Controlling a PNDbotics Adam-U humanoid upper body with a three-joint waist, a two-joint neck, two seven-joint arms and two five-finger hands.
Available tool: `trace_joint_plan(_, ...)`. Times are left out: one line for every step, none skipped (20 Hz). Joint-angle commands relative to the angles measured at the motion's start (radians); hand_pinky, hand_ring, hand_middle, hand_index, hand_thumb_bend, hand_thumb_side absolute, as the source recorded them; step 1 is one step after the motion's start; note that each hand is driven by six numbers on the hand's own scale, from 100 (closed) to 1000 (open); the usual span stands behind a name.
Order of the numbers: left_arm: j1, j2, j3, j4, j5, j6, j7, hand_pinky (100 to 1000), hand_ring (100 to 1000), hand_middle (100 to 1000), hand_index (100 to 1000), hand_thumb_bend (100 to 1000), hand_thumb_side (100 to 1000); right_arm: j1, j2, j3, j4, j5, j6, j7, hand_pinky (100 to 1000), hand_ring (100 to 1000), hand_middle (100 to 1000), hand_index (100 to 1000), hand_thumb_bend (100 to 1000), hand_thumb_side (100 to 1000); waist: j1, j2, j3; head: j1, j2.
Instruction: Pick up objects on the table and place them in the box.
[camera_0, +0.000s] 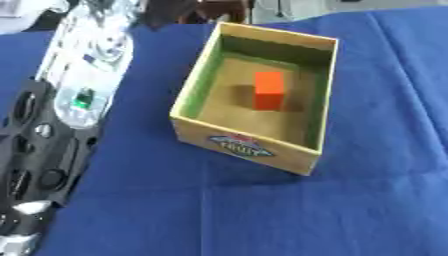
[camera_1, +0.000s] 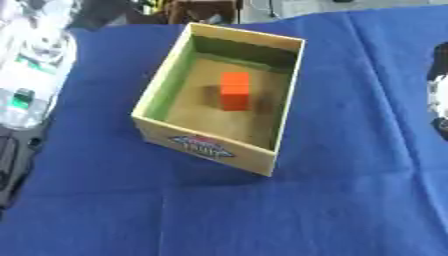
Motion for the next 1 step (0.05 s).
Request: trace_joint_plan(0.042,0.037,0.062,-0.120,0.188,0.070,0.075,414,565,571,794,170,855,-0.008,-0.011,-0.012,-0.015,0.002,0.001,-0.009,737,669,605,795,100,580,-0.010,-0.025,0.007,-0.003,0.009)
